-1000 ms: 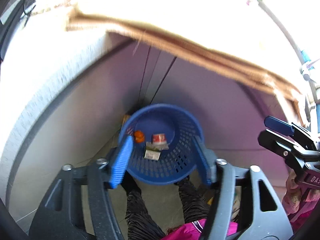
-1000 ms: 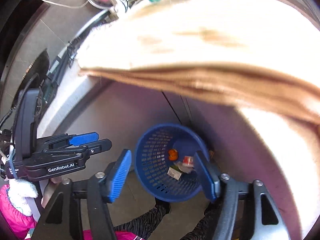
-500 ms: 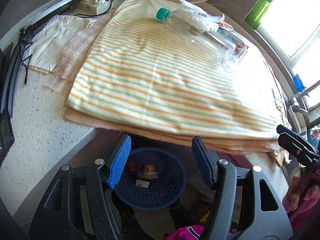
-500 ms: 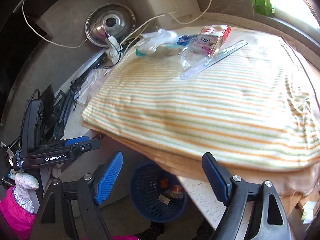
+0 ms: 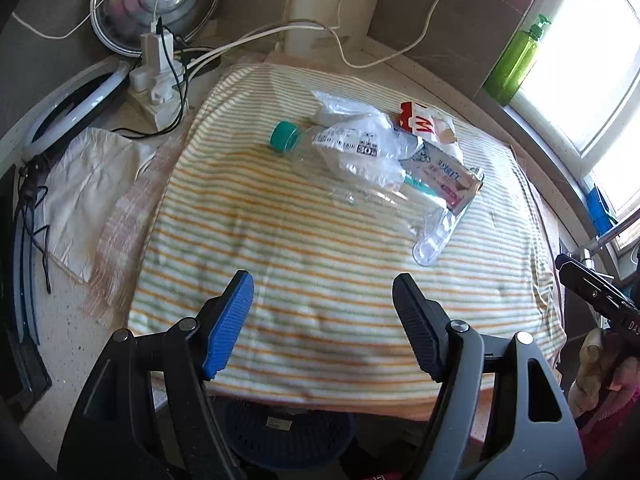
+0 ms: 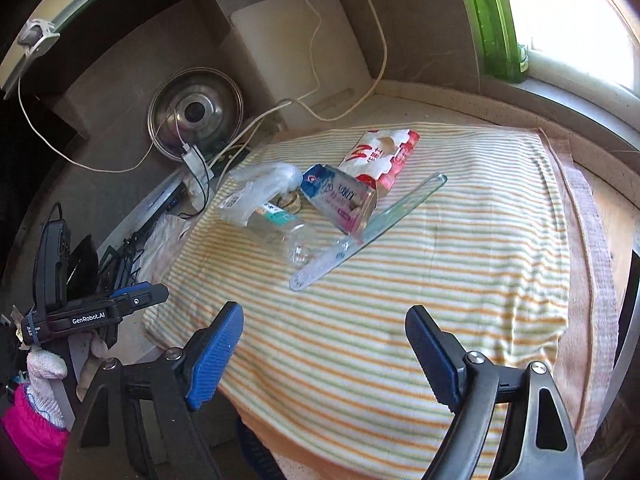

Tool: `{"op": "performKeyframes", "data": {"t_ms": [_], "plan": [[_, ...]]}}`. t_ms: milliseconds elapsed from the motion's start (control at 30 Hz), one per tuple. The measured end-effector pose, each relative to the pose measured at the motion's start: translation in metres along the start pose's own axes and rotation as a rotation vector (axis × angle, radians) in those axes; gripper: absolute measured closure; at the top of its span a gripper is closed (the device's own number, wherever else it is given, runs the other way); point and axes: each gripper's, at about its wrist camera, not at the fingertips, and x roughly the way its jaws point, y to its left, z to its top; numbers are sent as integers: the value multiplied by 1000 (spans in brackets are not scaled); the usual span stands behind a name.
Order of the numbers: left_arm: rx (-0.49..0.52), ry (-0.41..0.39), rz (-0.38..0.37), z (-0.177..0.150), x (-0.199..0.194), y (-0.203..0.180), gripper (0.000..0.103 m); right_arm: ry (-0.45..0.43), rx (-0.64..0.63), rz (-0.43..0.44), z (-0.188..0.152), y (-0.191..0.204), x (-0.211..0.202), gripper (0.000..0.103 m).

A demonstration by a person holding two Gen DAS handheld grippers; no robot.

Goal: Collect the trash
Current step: 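Move both tools back up toward the remaining items on the towel, then grasp the plastic bag with the left tool while the right tool grasps the toothpaste box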

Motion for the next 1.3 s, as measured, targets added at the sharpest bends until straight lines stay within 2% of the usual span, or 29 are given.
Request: {"op": "performKeyframes", "data": {"t_ms": [200, 300, 400, 600, 733, 900, 967, 1133, 1300], "plan": [[-3, -2, 3, 30, 12, -18, 29, 16, -17, 51, 30, -14, 20, 24], [-5, 1, 1, 45, 21, -24, 27, 50, 1, 87, 43, -23, 37, 34], [-3, 0, 6, 61, 30, -31, 22, 76, 17, 116, 55, -30, 53, 35], [17, 7, 52, 94, 51, -45, 21, 116, 21, 136, 82, -44, 83, 41], [38, 42, 82, 111, 71, -51, 21, 155, 41, 159, 94, -53, 103, 44], [82, 95, 127, 118, 96, -58, 21, 225, 39, 186, 97, -57, 125, 51], [96, 115, 149, 119, 105, -59, 21, 254, 30, 210, 97, -55, 131, 59], [91, 148, 167, 122, 118, -53, 21, 293, 5, 288, 102, -45, 138, 62], [65, 166, 158, 129, 126, -47, 21, 320, -47, 299, 108, -30, 151, 63]]}}
